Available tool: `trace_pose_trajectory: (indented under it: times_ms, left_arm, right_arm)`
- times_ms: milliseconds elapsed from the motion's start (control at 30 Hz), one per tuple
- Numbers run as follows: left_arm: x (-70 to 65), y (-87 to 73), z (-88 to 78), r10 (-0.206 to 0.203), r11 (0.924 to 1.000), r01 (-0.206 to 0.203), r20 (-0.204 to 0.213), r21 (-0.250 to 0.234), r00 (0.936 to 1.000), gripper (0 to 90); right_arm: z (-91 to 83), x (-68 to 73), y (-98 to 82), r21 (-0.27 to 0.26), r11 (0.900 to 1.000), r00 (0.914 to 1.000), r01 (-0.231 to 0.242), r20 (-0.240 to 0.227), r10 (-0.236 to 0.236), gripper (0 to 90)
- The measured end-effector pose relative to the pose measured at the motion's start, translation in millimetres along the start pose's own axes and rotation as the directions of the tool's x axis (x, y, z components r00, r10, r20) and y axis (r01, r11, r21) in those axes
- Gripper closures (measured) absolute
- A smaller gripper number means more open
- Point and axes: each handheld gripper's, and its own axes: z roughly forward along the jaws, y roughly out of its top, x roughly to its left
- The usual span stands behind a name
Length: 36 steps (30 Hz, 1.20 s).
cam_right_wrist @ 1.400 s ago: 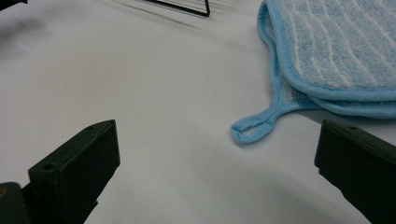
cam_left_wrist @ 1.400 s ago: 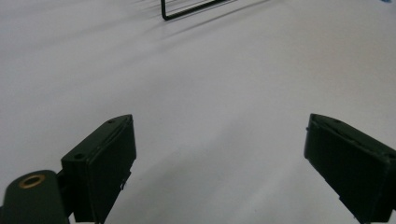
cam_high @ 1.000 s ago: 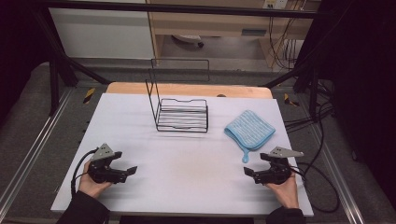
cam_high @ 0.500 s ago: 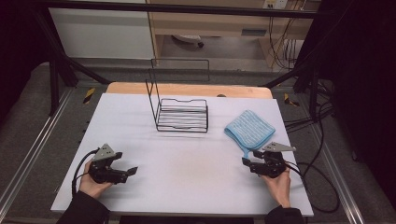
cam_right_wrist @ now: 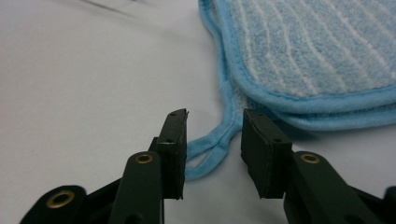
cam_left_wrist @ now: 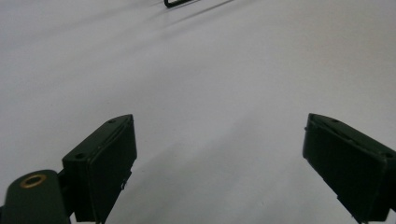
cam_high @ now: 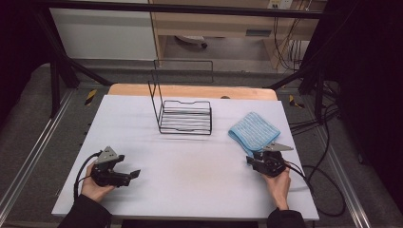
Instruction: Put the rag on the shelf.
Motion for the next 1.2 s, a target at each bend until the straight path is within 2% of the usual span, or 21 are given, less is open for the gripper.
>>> trace_pose_trajectory:
  times_ms: [133, 367, 533, 600, 633, 733, 833, 967, 1067, 1200]
  left_arm:
    - [0.1, 0.2, -0.3, 0.002, 1.0000, -0.002, 0.002, -0.002, 1.0000, 10.0]
    - [-0.9, 0.5, 0.7, 0.003, 1.0000, -0.003, 0.001, 0.002, 1.0000, 10.2]
    - [-0.8, 0.7, 0.1, 0.006, 1.0000, -0.006, -0.001, 0.001, 1.0000, 10.3]
    - [-1.1, 0.6, -0.1, 0.008, 1.0000, -0.008, -0.003, 0.002, 1.0000, 10.3]
    - [-1.1, 0.6, -0.2, 0.010, 1.0000, -0.010, -0.004, 0.001, 0.9999, 10.3]
    - [-0.8, 0.5, -0.5, 0.008, 1.0000, -0.008, -0.006, 0.001, 0.9999, 10.3]
    - [-0.8, 0.5, -0.4, 0.009, 1.0000, -0.009, -0.007, 0.001, 0.9999, 10.3]
    - [-1.4, 1.0, 0.7, 0.012, 0.9999, -0.012, -0.007, 0.003, 0.9999, 10.3]
    - [-1.9, 1.0, 1.2, 0.014, 0.9999, -0.014, -0.008, 0.006, 0.9999, 10.3]
    - [-1.5, 1.0, 0.8, 0.014, 0.9999, -0.014, -0.009, 0.004, 0.9999, 10.3]
  right_arm:
    - [6.2, -1.4, 2.6, 0.024, 1.000, 1.0000, -0.005, 0.005, 0.005, 68.5]
    - [6.6, -2.0, 4.4, 0.032, 0.999, 0.9989, -0.035, 0.033, 0.034, 78.5]
    - [5.7, -0.9, 6.4, 0.043, 0.998, 0.9985, -0.045, 0.031, 0.044, 84.6]
    - [3.3, -0.8, 7.1, 0.035, 0.999, 0.9988, -0.042, 0.026, 0.041, 89.5]
    - [1.7, -0.5, 7.6, 0.025, 0.998, 0.9984, -0.055, 0.018, 0.054, 90.0]
    - [0.1, 1.0, 7.9, 0.030, 0.998, 0.9986, -0.054, 0.003, 0.054, 90.0]
    - [1.1, 3.1, 8.3, 0.039, 0.999, 0.9993, -0.037, 0.010, 0.036, 89.5]
    - [-0.1, 3.8, 10.9, 0.003, 1.000, 0.9999, -0.014, 0.009, 0.014, 79.4]
    - [4.6, 2.3, 11.1, 0.028, 1.000, 0.9996, 0.004, 0.029, -0.005, 74.0]
    - [12.7, 1.7, 12.2, 0.021, 1.000, 0.9991, 0.013, 0.039, -0.014, 71.5]
